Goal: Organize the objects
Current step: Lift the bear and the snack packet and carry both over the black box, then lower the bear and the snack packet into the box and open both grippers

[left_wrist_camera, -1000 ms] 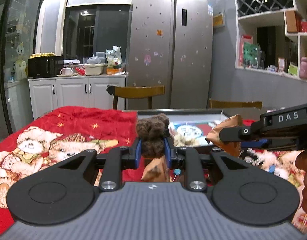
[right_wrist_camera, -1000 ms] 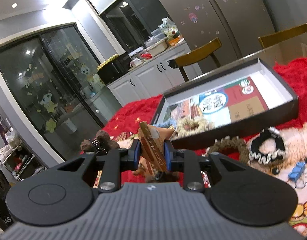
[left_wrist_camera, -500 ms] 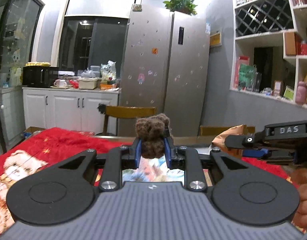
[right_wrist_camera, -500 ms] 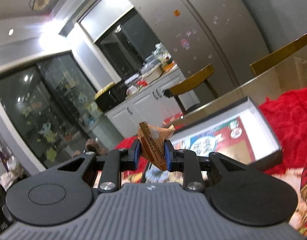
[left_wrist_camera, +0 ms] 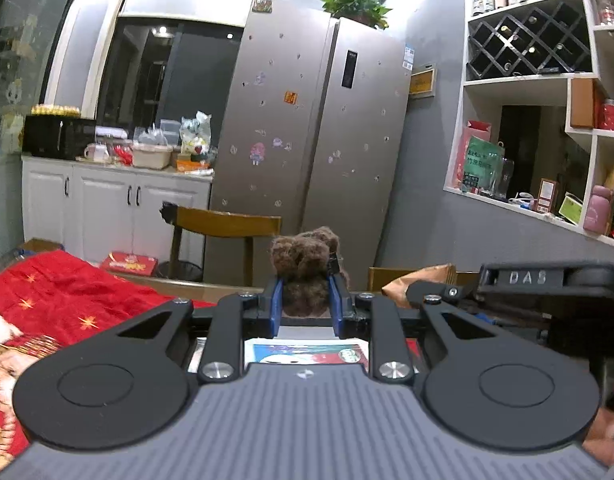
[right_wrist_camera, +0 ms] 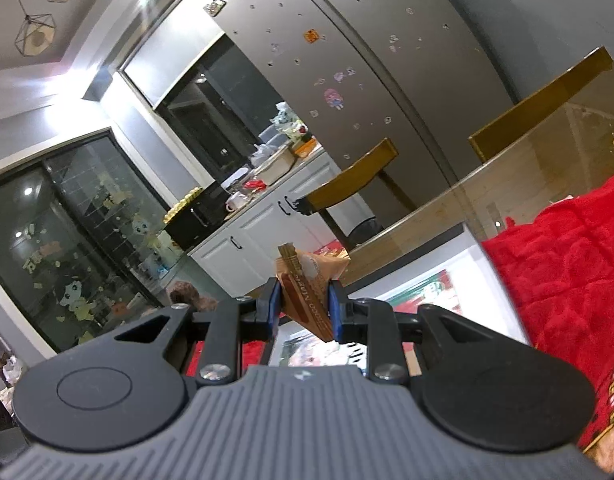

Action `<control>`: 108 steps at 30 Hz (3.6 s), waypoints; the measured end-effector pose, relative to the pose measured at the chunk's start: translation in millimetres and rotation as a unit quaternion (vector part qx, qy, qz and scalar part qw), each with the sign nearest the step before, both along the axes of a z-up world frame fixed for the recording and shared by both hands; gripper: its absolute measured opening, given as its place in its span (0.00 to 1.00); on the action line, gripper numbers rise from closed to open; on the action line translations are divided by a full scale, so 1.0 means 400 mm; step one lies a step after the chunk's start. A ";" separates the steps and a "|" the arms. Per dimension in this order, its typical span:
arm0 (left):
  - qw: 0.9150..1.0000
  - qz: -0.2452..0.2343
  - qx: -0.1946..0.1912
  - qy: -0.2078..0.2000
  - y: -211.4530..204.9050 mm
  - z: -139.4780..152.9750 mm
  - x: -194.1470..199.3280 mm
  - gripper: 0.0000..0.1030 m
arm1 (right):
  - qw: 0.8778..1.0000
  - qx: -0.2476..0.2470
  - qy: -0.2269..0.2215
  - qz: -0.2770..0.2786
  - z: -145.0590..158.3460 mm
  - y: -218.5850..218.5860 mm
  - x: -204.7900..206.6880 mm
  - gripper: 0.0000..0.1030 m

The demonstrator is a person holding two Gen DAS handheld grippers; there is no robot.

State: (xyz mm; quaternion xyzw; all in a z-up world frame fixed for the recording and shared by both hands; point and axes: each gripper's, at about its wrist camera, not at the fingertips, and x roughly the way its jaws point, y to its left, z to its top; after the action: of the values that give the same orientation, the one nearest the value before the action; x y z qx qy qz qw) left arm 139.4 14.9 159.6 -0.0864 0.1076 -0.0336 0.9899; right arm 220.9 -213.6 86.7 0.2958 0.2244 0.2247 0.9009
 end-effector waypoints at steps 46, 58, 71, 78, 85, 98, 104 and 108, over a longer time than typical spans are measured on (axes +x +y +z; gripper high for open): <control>0.984 -0.058 0.026 0.166 -0.051 -0.289 0.209 0.27 | 0.993 -0.109 0.047 -0.018 -0.189 -0.001 0.048 0.28; 0.983 -0.056 0.042 0.167 -0.065 -0.304 0.204 0.27 | 0.992 -0.114 0.055 -0.003 -0.207 0.007 0.057 0.28; 0.982 -0.055 0.052 0.173 -0.076 -0.316 0.205 0.27 | 0.991 -0.124 0.052 -0.004 -0.208 0.016 0.053 0.28; 0.982 -0.055 0.051 0.174 -0.074 -0.315 0.206 0.27 | 0.990 -0.129 0.052 -0.004 -0.206 0.018 0.055 0.28; 0.982 -0.056 0.051 0.175 -0.075 -0.318 0.207 0.27 | 0.988 -0.139 0.061 -0.004 -0.207 0.023 0.058 0.28; 0.980 -0.060 0.045 0.183 -0.072 -0.321 0.216 0.28 | 0.988 -0.137 0.066 -0.002 -0.209 0.023 0.059 0.29; 0.979 -0.063 0.038 0.189 -0.064 -0.319 0.222 0.28 | 0.989 -0.132 0.063 0.001 -0.209 0.021 0.058 0.32; 0.978 -0.064 0.040 0.195 -0.064 -0.316 0.226 0.38 | 0.991 -0.123 0.053 0.005 -0.205 0.016 0.056 0.35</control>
State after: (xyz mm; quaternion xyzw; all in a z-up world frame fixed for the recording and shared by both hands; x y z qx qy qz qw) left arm 229.7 -10.8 33.3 -0.0447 0.3052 -0.0749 0.9483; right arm 243.3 -207.2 4.8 0.1933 0.2996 0.1841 0.9160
